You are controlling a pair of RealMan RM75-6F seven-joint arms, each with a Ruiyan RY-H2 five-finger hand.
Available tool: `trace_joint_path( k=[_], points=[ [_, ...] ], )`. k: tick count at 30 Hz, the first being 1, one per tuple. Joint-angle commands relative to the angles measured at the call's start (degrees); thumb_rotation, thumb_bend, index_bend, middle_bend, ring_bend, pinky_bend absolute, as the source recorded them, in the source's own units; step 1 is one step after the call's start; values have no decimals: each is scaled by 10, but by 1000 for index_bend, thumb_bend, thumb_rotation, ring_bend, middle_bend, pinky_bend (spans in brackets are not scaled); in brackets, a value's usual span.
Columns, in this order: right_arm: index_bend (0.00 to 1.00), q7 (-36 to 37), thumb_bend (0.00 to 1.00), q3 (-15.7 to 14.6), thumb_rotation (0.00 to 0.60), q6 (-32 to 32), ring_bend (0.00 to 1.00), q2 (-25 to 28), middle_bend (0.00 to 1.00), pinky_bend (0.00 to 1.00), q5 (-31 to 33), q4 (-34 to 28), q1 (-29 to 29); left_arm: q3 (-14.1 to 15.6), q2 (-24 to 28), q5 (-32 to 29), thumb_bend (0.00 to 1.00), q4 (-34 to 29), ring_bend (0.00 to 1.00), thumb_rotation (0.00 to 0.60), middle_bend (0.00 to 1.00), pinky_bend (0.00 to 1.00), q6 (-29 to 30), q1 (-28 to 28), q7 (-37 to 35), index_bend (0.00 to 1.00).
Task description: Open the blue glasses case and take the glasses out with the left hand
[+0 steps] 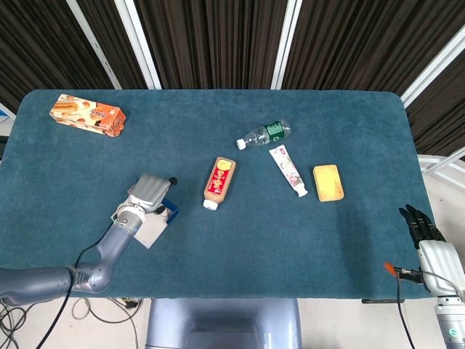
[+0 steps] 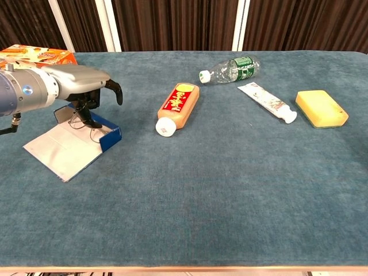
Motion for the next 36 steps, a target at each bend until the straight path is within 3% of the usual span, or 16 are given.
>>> trace_joint_path(
  k=[1, 15, 21, 25, 36],
  points=[
    [0, 0, 159, 0, 600, -1, 0, 0, 0, 187, 0, 0, 0, -12, -13, -9, 255, 17, 855, 600, 974, 933, 4, -1, -1, 293],
    [0, 3, 159, 1, 600, -3, 0, 2, 0, 187, 3, 0, 1, -43, -52, -42, 256, 71, 855, 600, 974, 933, 9, -4, 11, 303],
    [0, 4, 160, 0, 600, -3, 0, 2, 0, 187, 3, -1, 0, -47, -28, -67, 256, 49, 855, 600, 973, 933, -4, 2, 11, 319],
    [0, 2, 159, 0, 600, -2, 0, 2, 0, 187, 1, -1, 0, -33, 15, -93, 256, 16, 855, 600, 973, 933, -16, 10, 25, 334],
    [0, -1, 159, 0, 600, -1, 0, 1, 0, 187, 1, -2, 0, -23, 35, -123, 256, 5, 855, 600, 972, 933, -30, 7, 35, 291]
  ],
)
